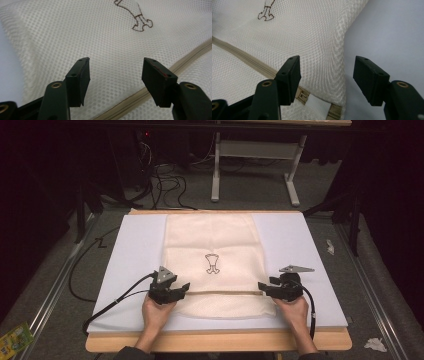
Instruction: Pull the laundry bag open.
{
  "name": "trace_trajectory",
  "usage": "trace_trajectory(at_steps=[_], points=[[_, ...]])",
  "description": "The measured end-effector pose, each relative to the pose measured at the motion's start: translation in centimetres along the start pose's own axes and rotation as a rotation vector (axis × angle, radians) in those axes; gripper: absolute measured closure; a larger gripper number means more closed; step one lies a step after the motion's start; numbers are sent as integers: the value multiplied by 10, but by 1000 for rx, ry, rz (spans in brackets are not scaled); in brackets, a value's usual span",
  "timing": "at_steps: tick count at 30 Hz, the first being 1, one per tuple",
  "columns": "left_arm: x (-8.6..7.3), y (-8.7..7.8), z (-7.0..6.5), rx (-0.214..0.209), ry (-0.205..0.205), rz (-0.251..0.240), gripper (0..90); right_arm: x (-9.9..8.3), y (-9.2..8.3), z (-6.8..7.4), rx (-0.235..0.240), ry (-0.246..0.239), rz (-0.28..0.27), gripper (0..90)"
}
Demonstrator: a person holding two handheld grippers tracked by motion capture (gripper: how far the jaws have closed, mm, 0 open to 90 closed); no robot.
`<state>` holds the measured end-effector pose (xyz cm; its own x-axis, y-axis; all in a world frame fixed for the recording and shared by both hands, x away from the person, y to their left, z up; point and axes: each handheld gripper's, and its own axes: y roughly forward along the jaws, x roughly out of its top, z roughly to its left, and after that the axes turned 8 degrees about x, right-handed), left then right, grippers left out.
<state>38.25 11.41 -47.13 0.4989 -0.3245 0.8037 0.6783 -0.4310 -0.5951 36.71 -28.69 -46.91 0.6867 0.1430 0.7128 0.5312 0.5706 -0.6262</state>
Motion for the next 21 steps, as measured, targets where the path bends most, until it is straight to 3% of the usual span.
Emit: trace_trajectory(at_steps=[3, 7, 13, 21], points=[[2, 5, -7, -24, -10, -9, 395, -2, 0, -1, -4, 8, 7, 379], [3, 11, -16, -15, 29, -3, 392, -2, 1, 0, -5, 22, 22, 381], [1, 17, -18, -17, 38, 19, 386, -4, 6, -2, 43, 54, 16, 453], [-1, 22, -19, -15, 35, 44, 391, -2, 11, 8, 38, 2, 49, 544]])
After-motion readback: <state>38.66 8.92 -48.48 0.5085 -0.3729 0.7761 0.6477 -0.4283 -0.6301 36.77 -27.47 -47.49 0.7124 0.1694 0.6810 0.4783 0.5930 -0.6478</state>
